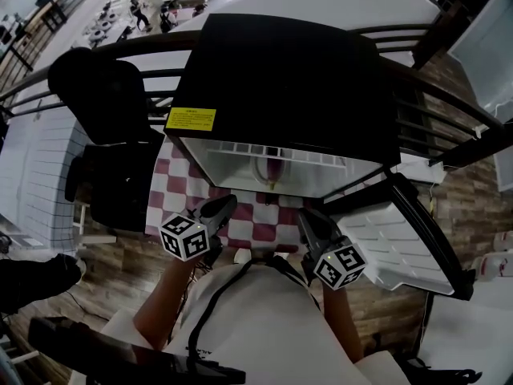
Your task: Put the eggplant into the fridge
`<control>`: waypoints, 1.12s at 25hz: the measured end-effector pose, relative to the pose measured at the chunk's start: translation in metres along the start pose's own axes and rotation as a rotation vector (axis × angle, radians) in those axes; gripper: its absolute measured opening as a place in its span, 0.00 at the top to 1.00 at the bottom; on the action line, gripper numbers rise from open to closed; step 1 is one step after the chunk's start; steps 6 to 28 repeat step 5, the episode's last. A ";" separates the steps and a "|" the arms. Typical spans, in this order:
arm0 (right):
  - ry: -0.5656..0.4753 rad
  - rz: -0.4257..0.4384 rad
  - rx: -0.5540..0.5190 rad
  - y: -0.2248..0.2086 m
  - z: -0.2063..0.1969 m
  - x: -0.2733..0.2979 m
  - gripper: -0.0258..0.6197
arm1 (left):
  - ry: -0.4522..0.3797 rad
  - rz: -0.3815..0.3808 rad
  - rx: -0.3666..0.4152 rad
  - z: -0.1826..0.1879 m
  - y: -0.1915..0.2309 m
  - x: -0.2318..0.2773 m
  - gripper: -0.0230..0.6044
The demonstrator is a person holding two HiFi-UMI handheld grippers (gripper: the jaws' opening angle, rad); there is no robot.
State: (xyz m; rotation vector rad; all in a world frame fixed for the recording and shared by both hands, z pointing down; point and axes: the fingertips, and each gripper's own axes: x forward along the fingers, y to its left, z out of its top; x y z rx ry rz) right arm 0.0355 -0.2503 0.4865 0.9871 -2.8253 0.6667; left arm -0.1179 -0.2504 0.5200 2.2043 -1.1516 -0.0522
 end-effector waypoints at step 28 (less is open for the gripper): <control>0.004 0.006 -0.008 0.006 -0.002 0.003 0.95 | -0.015 -0.029 -0.002 0.002 -0.004 -0.003 0.96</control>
